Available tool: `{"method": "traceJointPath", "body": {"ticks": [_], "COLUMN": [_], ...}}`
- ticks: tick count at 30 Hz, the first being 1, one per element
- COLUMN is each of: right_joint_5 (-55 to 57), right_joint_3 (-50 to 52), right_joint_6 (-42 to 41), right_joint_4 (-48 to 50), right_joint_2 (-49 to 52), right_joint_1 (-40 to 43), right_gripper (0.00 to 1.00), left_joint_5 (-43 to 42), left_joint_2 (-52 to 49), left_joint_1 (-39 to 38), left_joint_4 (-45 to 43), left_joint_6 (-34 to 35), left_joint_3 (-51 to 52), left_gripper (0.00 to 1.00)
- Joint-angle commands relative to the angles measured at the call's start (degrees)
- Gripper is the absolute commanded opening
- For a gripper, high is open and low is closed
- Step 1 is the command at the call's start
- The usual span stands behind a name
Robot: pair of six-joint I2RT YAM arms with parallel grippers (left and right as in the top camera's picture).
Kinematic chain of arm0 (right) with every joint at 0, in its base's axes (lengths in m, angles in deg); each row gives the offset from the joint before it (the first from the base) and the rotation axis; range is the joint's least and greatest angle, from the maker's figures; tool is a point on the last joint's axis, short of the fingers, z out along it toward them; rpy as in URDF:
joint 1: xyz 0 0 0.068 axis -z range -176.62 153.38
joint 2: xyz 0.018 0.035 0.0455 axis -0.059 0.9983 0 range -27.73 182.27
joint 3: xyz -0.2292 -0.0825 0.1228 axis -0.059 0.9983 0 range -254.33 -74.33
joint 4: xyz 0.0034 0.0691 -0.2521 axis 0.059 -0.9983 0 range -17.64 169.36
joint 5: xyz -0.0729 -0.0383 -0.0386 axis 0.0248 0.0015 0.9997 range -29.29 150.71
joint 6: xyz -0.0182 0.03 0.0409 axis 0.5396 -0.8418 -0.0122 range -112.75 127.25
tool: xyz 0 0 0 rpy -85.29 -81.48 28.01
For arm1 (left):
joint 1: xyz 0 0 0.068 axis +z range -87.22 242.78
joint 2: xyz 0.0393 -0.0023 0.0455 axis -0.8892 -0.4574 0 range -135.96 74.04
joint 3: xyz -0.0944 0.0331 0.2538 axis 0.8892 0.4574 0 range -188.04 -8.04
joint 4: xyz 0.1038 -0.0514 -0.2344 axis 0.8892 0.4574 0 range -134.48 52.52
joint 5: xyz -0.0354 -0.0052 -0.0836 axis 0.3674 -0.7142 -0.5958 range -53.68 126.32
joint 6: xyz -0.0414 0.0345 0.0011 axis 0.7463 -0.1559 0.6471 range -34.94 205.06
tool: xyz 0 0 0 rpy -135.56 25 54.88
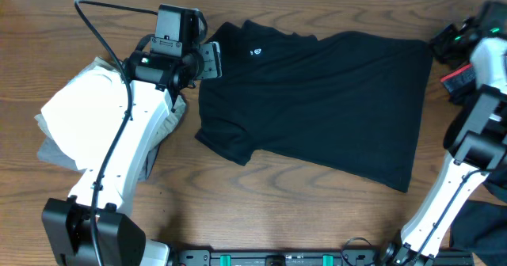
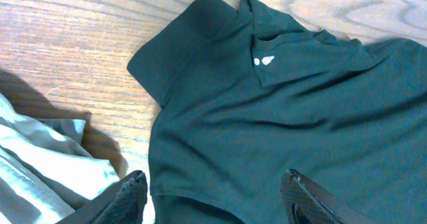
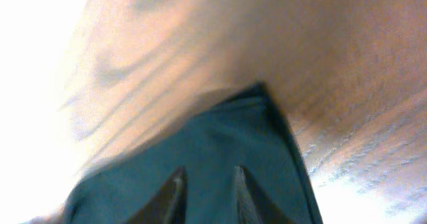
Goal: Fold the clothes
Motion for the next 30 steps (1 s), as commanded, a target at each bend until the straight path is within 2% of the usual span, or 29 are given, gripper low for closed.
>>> {"method": "traceJointPath", "body": {"ticks": [1, 8, 13, 18, 22, 26, 27, 28, 30], "right_joint_5": [-10.19, -7.43, -6.54, -6.29, -2.32, 11.98, 13.62, 14.14, 14.21], "right_joint_3": [-3.98, -3.96, -3.41, -0.04, 5.03, 16.61, 21.38, 26.64, 33.57], "right_joint_6": [13.68, 26.99, 37.86, 39.98, 38.80, 26.49, 23.15, 20.28, 16.48], "right_joint_4": [-6.54, -29.83, -45.11, -50.01, -49.70, -43.43, -40.89, -38.14, -34.62], "right_joint_2": [-6.64, -13.92, -16.98, -23.30, -31.58, -40.79, -42.84, -44.48, -45.81], "right_joint_1": [2.14, 1.53, -1.97, -5.95, -10.25, -15.63, -16.65, -17.38, -17.62], "right_gripper": [0.27, 0.26, 0.26, 0.25, 0.27, 0.36, 0.41, 0.45, 0.46], "left_joint_5": [0.04, 0.04, 0.04, 0.07, 0.22, 0.26, 0.28, 0.28, 0.28], "left_joint_2": [0.87, 0.87, 1.03, 1.42, 1.84, 1.90, 1.90, 1.90, 1.90], "left_joint_1": [0.00, 0.00, 0.00, 0.00, 0.00, 0.00, 0.00, 0.00, 0.00], "left_joint_4": [0.13, 0.52, 2.08, 6.19, 10.62, 13.44, 13.73, 13.79, 13.73], "left_joint_6": [-0.98, -2.05, -2.05, -3.32, -5.14, -5.11, -5.11, -5.11, -5.14], "left_joint_3": [-0.24, -0.24, -0.24, -0.24, -0.24, -0.24, -0.24, -0.24, -0.24], "left_gripper": [0.66, 0.66, 0.67, 0.67, 0.67, 0.67, 0.67, 0.72, 0.73]}}
